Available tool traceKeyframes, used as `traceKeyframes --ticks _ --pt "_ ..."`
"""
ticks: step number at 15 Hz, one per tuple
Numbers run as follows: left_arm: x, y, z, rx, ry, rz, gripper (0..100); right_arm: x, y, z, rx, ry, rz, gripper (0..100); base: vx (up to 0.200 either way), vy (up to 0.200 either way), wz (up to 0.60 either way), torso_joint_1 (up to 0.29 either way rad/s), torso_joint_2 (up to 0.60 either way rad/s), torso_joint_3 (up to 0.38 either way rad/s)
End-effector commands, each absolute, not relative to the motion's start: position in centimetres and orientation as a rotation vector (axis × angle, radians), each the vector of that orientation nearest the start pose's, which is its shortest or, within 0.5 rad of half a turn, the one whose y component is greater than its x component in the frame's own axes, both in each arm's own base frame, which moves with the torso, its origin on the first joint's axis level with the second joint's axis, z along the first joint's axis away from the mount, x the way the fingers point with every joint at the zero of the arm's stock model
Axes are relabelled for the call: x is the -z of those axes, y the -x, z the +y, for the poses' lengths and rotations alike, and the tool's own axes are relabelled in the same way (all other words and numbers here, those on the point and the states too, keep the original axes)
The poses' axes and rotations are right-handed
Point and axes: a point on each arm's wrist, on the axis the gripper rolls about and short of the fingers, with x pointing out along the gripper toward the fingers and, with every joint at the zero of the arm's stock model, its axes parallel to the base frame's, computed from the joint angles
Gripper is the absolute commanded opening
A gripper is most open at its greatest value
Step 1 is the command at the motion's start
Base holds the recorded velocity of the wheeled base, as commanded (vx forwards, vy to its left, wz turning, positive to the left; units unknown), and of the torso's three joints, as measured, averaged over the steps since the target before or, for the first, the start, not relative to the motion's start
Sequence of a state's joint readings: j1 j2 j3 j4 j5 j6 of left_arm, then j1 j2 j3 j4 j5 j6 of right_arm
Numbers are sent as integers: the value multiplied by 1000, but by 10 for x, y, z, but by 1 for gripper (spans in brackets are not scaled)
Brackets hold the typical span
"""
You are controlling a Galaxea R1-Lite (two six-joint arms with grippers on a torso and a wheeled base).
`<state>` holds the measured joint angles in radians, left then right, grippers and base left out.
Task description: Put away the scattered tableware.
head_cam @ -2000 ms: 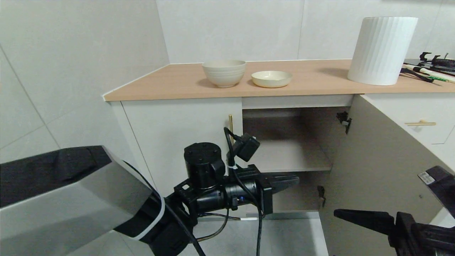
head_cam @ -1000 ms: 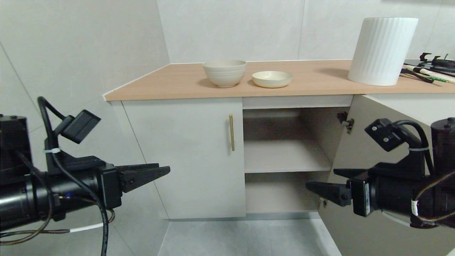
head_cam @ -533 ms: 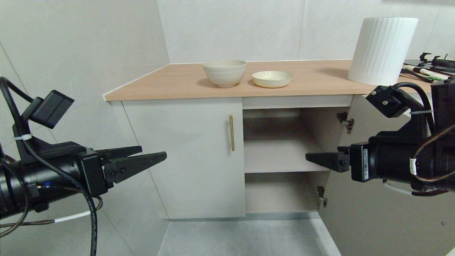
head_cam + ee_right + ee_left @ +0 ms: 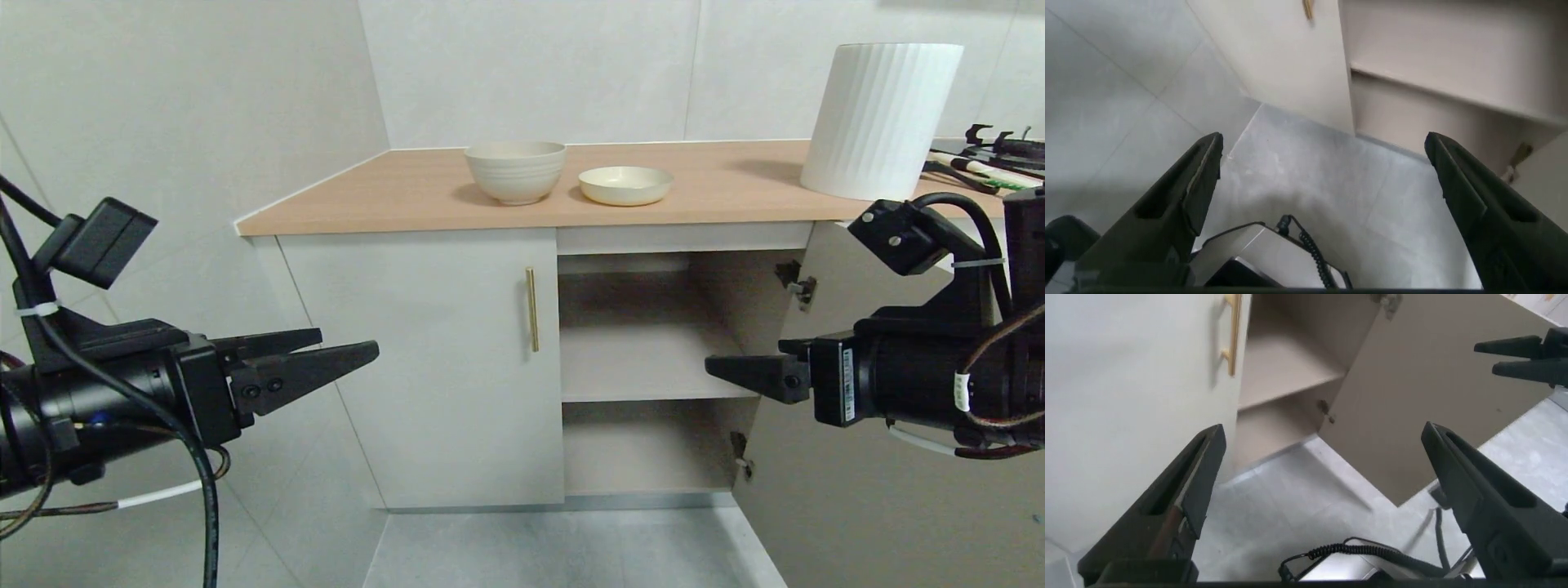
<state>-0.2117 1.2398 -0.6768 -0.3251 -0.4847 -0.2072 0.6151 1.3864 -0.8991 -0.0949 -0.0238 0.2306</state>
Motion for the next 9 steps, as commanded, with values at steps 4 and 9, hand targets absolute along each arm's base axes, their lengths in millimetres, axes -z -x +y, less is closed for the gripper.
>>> traceKeyframes --ticks 4,9 --pt "-232 -185 -47 648 235 309 100 -240 -187 132 -535 -95 444 100 200 0 0 4 -1 1" --pt "-231 -186 -46 644 235 311 100 -239 -188 132 -536 -97 445 100 200 0 0 1 4 5"
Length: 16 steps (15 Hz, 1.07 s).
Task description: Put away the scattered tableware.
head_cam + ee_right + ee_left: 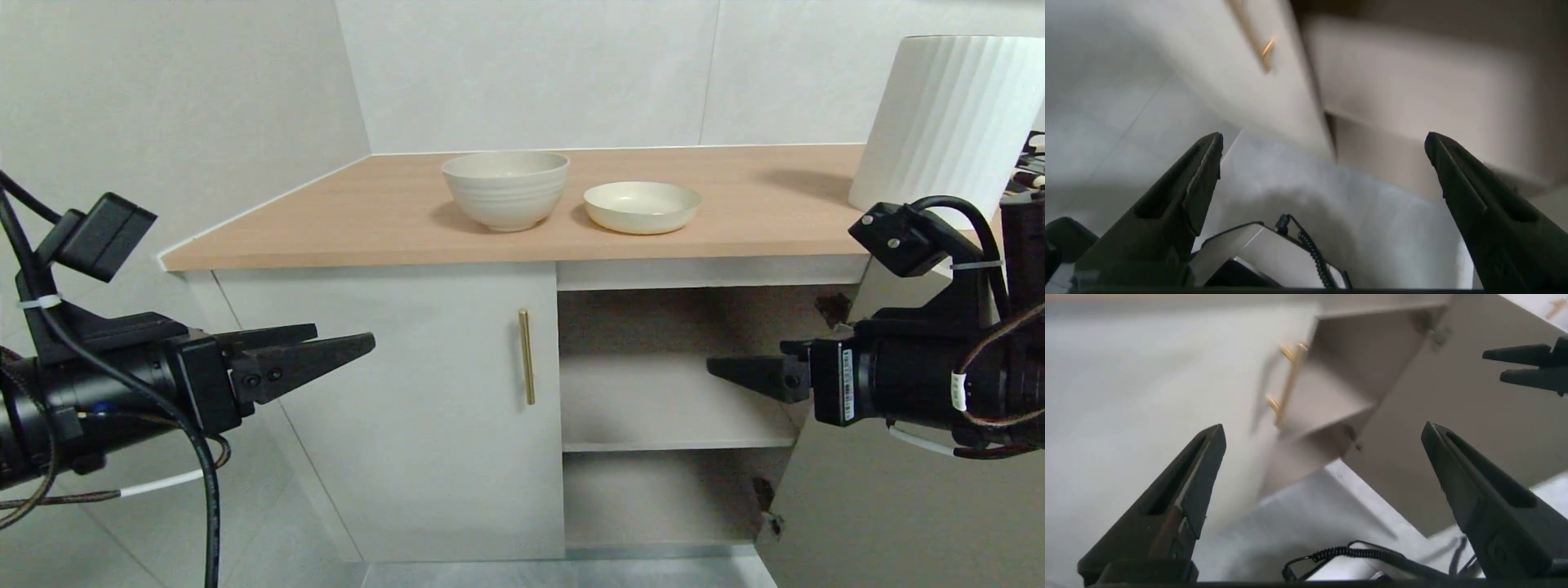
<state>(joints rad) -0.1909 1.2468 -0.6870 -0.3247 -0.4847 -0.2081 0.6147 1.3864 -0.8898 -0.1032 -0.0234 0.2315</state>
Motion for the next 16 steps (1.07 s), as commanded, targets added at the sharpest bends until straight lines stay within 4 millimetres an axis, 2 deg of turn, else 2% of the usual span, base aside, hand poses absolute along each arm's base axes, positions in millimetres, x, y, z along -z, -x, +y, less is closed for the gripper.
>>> traceKeyframes --ticks 1,12,16 --pt "-231 -186 -46 644 235 311 100 -239 -188 132 -536 -97 445 100 200 0 0 2 12 2" --pt "-234 -185 -44 632 239 299 100 -236 -189 132 -535 -96 453 100 0 0 0 0 0 0" --pt "-231 -188 -43 625 242 312 100 -236 -191 130 -523 -100 450 100 0 0 0 63 -238 -240"
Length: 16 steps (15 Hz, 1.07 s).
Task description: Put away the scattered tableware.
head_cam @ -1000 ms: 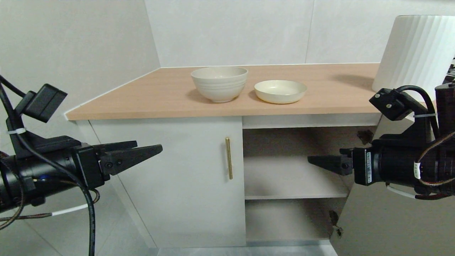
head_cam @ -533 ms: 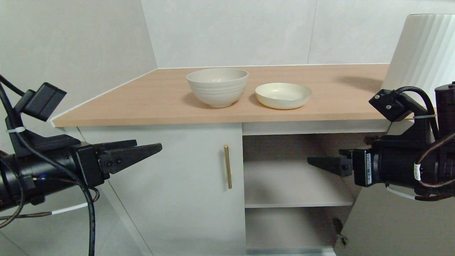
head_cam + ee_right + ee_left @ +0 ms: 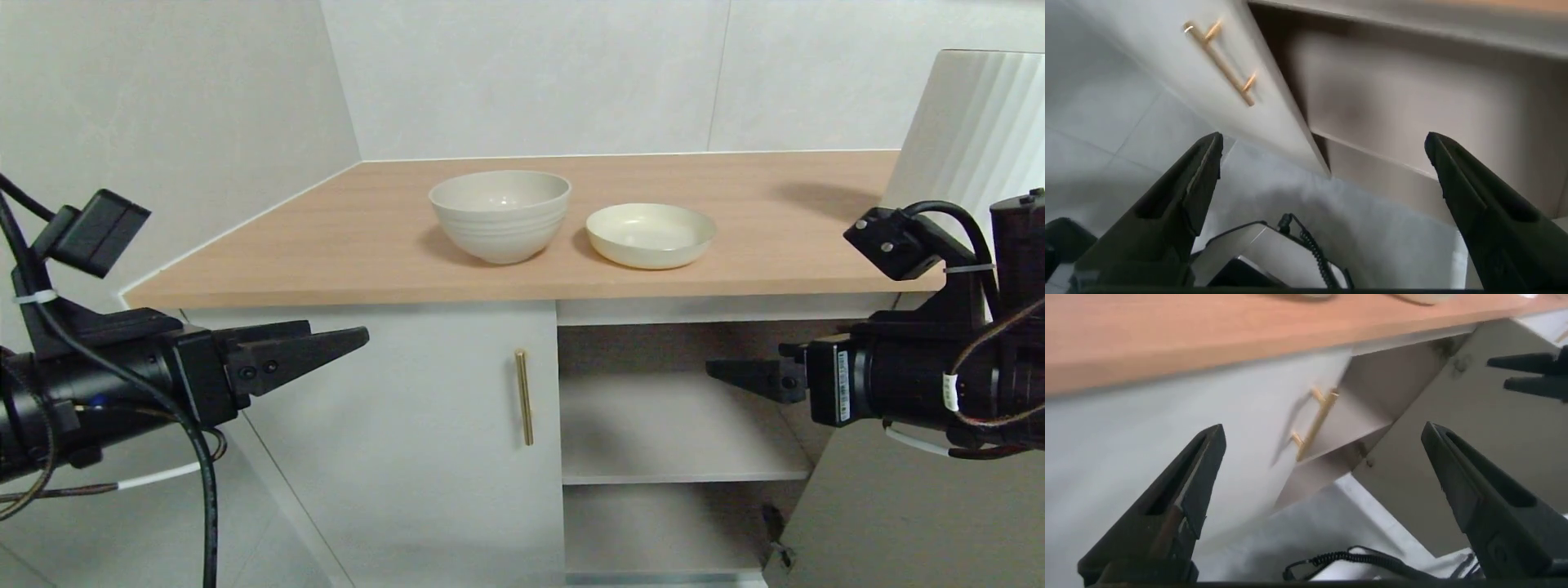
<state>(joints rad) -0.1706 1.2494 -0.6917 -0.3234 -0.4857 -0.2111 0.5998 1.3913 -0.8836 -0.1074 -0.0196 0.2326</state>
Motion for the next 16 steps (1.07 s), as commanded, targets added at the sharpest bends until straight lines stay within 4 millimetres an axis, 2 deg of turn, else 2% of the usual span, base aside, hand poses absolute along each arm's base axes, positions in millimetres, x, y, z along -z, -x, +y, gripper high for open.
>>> traceKeyframes --ticks 1,13,16 --pt "-231 -189 -43 625 242 315 100 -236 -191 130 -523 -100 452 100 0 0 0 193 -486 -305" --pt "-219 -206 -46 617 252 377 100 -228 -199 130 -500 -95 480 100 0 0 0 188 -493 -285" --pt "-224 -212 -51 628 272 390 100 -230 -202 132 -502 -95 477 100 0 0 0 116 -276 -154"
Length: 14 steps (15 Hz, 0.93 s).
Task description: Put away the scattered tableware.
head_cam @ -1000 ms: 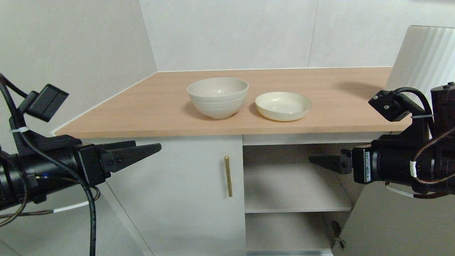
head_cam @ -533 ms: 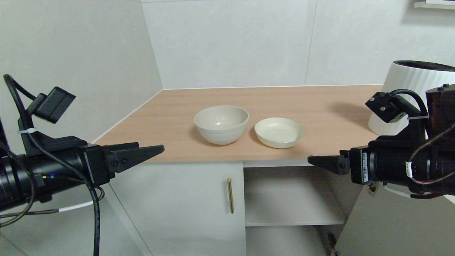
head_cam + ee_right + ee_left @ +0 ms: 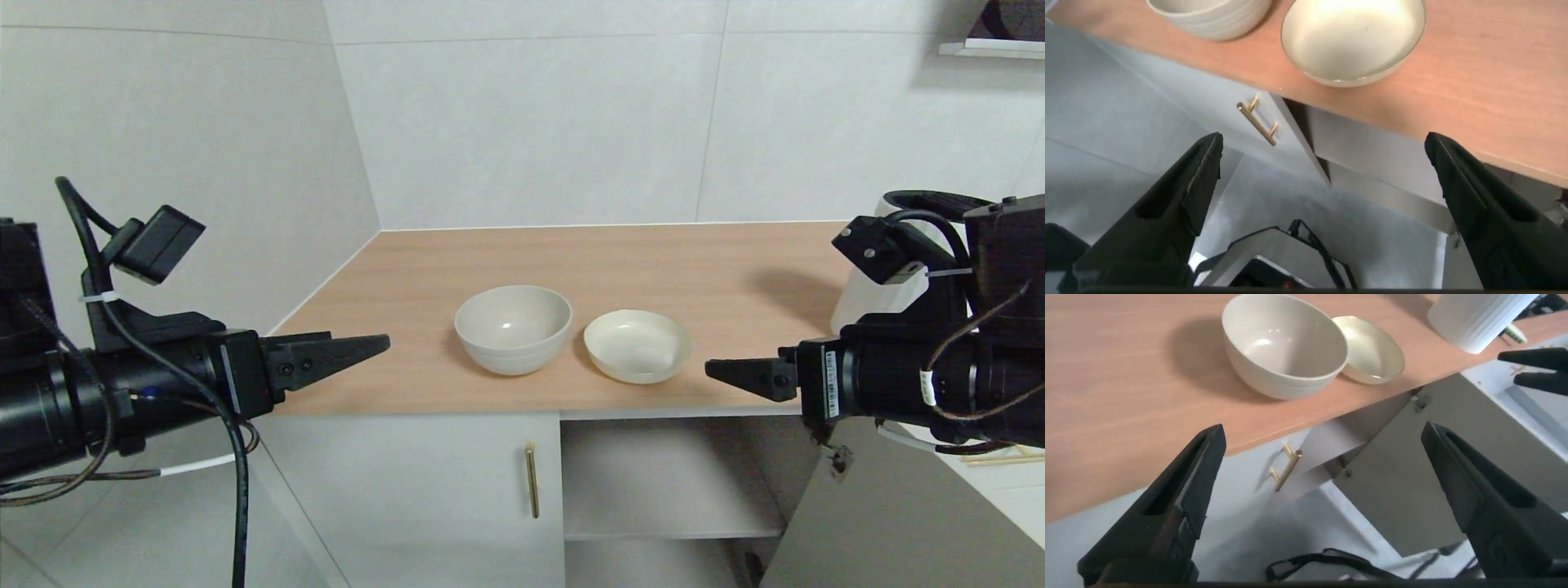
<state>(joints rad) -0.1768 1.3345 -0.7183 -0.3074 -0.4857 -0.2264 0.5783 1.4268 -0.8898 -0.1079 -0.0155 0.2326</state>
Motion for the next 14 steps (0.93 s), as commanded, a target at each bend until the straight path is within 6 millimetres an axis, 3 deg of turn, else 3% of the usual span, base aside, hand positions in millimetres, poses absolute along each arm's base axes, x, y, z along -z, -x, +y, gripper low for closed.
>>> traceKeyframes --ticks 1,5,6,8,12,14 --pt "-232 -218 -54 631 297 402 100 -231 -210 133 -492 -98 477 100 0 0 0 41 -66 -41" --pt "-259 -238 -65 626 365 546 100 -219 -242 148 -464 -96 523 100 0 0 0 0 0 0" --pt "-258 -242 -65 606 383 646 100 -215 -258 148 -427 -105 536 100 0 0 0 0 0 0" --pt "-254 -253 -68 567 406 735 100 -212 -270 151 -393 -174 555 100 0 0 0 0 0 0" --pt "-253 -285 -86 434 626 807 100 -189 -302 165 -229 -236 590 100 0 0 0 0 0 0" --pt "-244 -304 -97 347 671 800 100 -191 -303 166 -220 -260 584 100 0 0 0 0 0 0"
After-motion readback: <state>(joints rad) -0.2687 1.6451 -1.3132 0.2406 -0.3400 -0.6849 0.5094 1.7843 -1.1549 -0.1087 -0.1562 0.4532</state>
